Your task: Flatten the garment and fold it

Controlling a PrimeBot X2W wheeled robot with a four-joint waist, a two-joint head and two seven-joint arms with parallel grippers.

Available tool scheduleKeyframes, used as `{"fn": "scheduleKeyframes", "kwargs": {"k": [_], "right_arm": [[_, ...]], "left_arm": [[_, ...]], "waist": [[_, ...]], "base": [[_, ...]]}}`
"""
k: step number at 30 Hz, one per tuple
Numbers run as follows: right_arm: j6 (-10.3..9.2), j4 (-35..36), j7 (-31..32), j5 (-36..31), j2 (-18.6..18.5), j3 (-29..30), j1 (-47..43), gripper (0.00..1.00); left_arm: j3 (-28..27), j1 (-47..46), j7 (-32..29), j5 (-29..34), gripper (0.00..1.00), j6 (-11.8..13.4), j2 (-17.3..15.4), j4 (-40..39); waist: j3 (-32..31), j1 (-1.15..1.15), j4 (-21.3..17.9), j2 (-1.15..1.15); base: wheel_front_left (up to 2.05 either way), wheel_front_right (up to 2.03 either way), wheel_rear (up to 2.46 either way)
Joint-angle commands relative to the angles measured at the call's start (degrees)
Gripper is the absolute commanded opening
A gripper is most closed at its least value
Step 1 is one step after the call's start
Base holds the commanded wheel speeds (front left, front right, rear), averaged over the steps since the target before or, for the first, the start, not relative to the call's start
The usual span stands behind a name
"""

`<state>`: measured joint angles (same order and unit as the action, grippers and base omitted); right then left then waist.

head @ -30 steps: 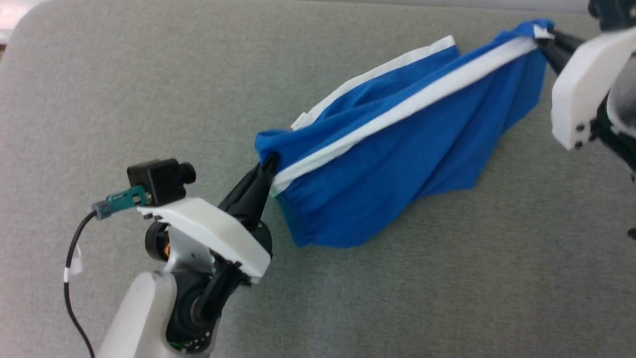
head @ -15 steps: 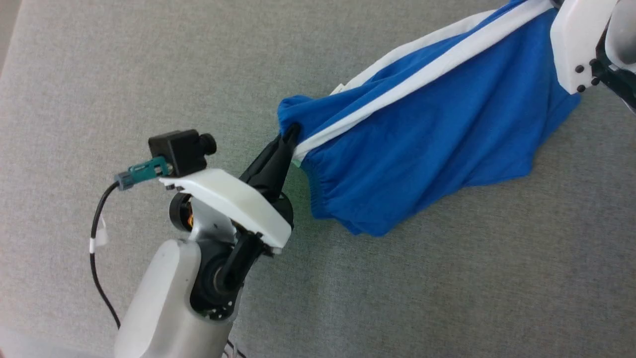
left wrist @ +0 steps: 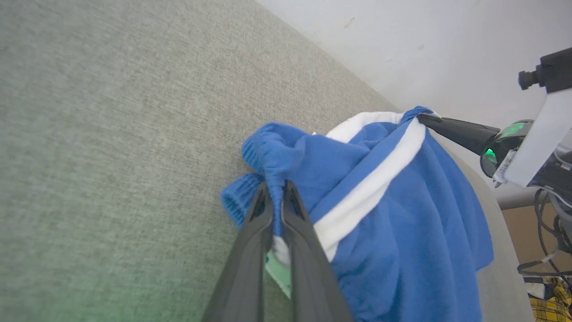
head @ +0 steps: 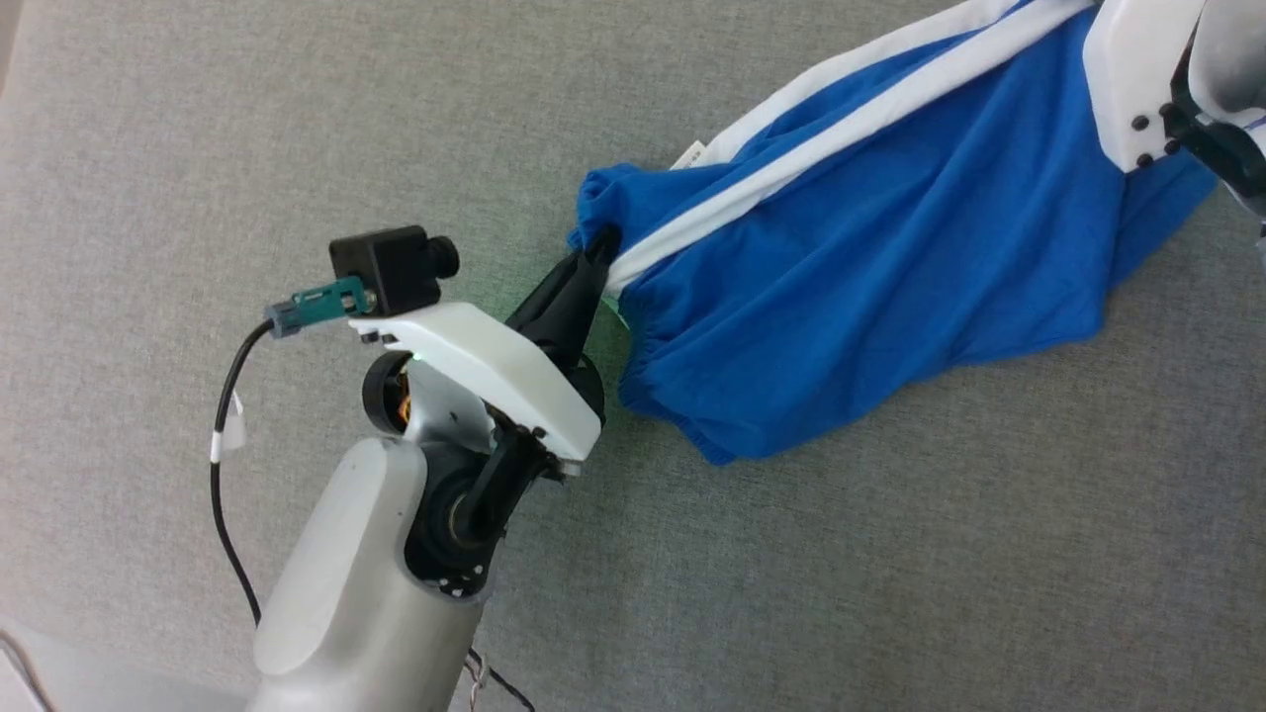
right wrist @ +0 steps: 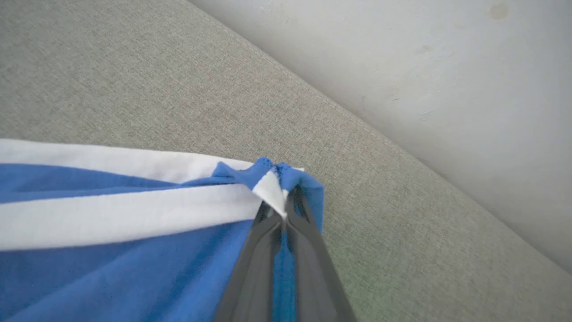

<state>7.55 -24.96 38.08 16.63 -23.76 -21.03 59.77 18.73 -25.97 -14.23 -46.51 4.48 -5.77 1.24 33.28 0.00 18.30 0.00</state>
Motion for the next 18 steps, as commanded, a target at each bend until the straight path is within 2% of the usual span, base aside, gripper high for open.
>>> {"fn": "scheduleKeyframes", "kwargs": {"k": [1, 3, 4, 5, 6, 7, 8, 9, 10, 11, 12, 18], "right_arm": [[-0.06, -0.40, -0.53, -0.20, -0.11, -0.16, 0.80, 0.00], [-0.06, -1.22, -0.99, -0.14, -0.09, -0.55, 1.12, 0.00], [-0.06, -1.65, -1.14, -0.08, -0.04, -0.68, 1.28, 0.07], [-0.06, -1.96, -1.40, -0.05, 0.04, -0.93, 1.47, 0.29], [-0.06, -2.28, -1.72, -0.04, 0.13, -1.14, 1.68, 0.68], [-0.06, -2.62, -1.75, 0.12, 0.21, -1.65, 1.80, 0.89], [-0.06, -2.95, -1.71, 0.32, 0.22, -2.08, 1.88, 0.96], [-0.06, -3.29, -1.68, 0.60, 0.25, -2.32, 1.89, 1.00], [-0.06, -3.62, -1.60, 0.96, 0.32, -2.48, 1.84, 1.00], [-0.06, -3.92, -1.48, 1.36, 0.38, -2.61, 1.73, 1.00], [-0.06, -4.17, -1.33, 1.78, 0.39, -2.79, 1.59, 1.00], [-0.06, -4.35, -0.99, 5.18, -0.03, -3.26, -0.18, 1.00]], "left_arm": [[-0.09, -0.81, 0.31, -0.25, 0.00, -0.45, 0.18, 0.45], [-0.04, -1.04, 0.50, -0.22, 0.00, -0.47, 0.23, 1.01], [0.01, -1.11, 0.55, -0.27, 0.00, -0.49, 0.28, 1.24], [0.06, -1.19, 0.59, -0.34, 0.12, -0.50, 0.33, 1.42], [0.14, -1.25, 0.64, -0.36, 0.32, -0.52, 0.37, 1.56], [0.23, -1.29, 0.65, -0.40, 0.40, -0.55, 0.41, 1.67], [0.30, -1.32, 0.65, -0.47, 0.45, -0.58, 0.45, 1.79], [0.34, -1.32, 0.64, -0.53, 0.49, -0.60, 0.46, 1.93], [0.39, -1.28, 0.60, -0.56, 0.57, -0.61, 0.44, 2.08], [0.44, -1.20, 0.54, -0.60, 0.73, -0.58, 0.43, 2.23], [0.47, -1.11, 0.49, -0.66, 1.00, -0.55, 0.41, 2.37], [0.31, -0.23, 0.79, -1.19, 1.00, -0.40, 0.43, 2.70]], "waist": [[0.16, 0.00, 0.19, 0.00], [0.27, 0.00, 0.43, 0.00], [0.30, 0.00, 0.52, 0.00], [0.32, 0.00, 0.60, 0.00], [0.29, 0.00, 0.64, 0.00], [0.19, 0.00, 0.67, 0.00], [0.01, 0.00, 0.66, 0.00], [-0.28, 0.00, 0.63, 0.00], [-0.67, 0.00, 0.57, 0.00], [-1.14, 0.00, 0.47, 0.00], [-1.63, 0.00, 0.35, 0.00], [-5.54, 0.00, -0.66, 0.00]], "base": [[0.00, 0.00, 0.00], [0.00, 0.00, 0.00], [0.00, 0.00, 0.00], [0.00, 0.00, 0.00], [0.00, 0.00, 0.00], [0.00, 0.00, 0.00], [0.00, 0.00, 0.00], [0.00, 0.00, 0.00], [0.00, 0.00, 0.00], [0.00, 0.00, 0.00], [0.00, 0.00, 0.00], [0.00, 0.00, 0.00]]}}
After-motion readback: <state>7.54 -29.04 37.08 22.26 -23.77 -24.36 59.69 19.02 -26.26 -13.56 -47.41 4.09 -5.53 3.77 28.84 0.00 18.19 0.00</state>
